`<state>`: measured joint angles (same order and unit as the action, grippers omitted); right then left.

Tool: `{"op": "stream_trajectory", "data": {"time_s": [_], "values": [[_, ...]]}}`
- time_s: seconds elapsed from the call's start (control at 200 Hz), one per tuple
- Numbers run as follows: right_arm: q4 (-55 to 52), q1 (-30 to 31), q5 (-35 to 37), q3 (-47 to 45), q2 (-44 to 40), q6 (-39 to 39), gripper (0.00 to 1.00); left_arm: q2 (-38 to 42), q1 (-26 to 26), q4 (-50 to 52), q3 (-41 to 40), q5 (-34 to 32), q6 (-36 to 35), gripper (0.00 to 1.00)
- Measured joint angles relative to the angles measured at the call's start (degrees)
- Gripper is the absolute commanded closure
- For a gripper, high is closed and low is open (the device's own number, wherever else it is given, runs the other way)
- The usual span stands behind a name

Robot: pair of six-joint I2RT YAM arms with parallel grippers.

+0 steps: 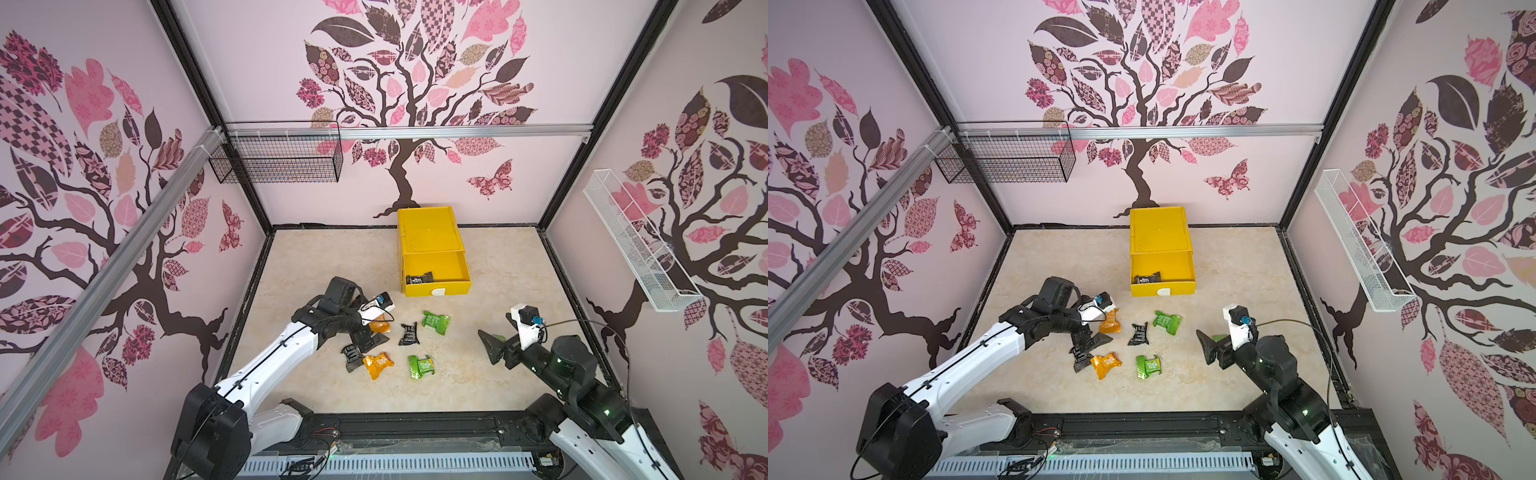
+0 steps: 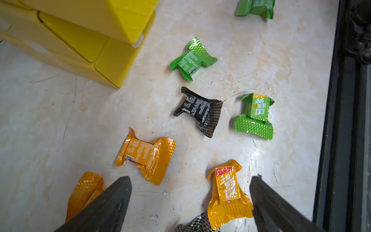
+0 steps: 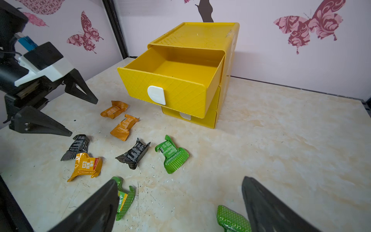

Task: Place the cookies into the drawer by color
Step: Pick up the cookie at the center of the board.

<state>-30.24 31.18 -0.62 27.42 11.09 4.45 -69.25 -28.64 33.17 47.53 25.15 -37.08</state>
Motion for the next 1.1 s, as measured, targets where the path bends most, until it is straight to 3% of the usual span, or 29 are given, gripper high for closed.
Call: {"op": "stream_trajectory", "data": {"time_s": [0.14,0.4,1.095], "values": [[0.7,0.0,-0.4,-0.1,-0.9,1.1,0.01,-2.5,-4.6,2.4,0.1,-0.9,-6.6,0.07],[1.2,0.0,-2.5,-0.3,-0.9,1.9,0.01,-8.1,-10.3,-0.2,0.2,-5.4,-14.7,0.26],[2.4,0.0,-2.3,-1.1,-1.6,2.3,0.01,-20.5,-17.8,-20.3,0.2,-11.3,-17.1,0.5]]}}
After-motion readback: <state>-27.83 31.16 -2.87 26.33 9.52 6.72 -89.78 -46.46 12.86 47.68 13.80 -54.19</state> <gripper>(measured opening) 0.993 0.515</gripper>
